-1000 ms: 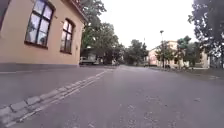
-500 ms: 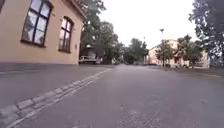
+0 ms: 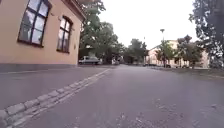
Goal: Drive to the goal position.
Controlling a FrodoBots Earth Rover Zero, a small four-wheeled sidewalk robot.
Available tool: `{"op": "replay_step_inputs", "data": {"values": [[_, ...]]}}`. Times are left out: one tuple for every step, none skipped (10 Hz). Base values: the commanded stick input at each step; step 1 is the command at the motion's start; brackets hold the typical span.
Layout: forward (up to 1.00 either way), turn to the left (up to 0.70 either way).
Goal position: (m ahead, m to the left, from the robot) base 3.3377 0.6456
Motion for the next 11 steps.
{"op": "replay_step_inputs", "data": {"values": [[0.45, -0.27], [0.45, -0.27], [0.45, -0.26], [0.45, -0.1], [0.45, 0.0], [0.45, 0.0], [0.45, 0.0], [0.45, 0.0], [0.45, 0.0], [0.45, 0.0], [0.45, 0.0]]}}
